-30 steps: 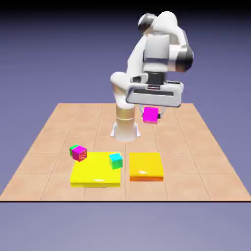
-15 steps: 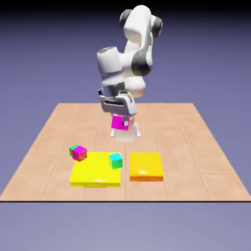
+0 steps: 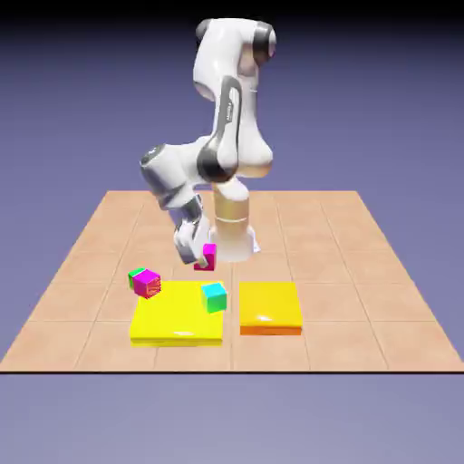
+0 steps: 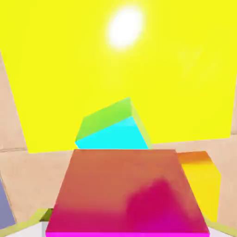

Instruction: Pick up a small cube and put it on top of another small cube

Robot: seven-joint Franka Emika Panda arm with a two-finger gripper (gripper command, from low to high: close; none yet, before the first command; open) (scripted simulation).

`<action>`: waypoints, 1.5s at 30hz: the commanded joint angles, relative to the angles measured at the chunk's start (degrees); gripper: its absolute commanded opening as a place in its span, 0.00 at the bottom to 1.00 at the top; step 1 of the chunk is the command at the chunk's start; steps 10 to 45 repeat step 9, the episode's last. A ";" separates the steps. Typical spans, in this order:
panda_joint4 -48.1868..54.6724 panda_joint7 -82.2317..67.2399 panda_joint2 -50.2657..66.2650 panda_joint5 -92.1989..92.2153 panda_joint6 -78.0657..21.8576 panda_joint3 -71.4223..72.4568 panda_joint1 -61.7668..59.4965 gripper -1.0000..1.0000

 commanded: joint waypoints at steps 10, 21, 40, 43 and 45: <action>0.91 3.41 -6.22 -4.77 -7.09 -1.58 -1.44 1.00; 0.91 3.41 -6.22 -4.77 -7.09 -1.58 -1.44 1.00; 0.91 3.41 -6.22 -4.77 -7.09 -1.58 -1.44 1.00; 0.91 3.41 -6.22 -4.77 -7.09 -1.58 -1.44 1.00; 0.91 3.41 -6.22 -4.77 -7.09 -1.58 -1.44 1.00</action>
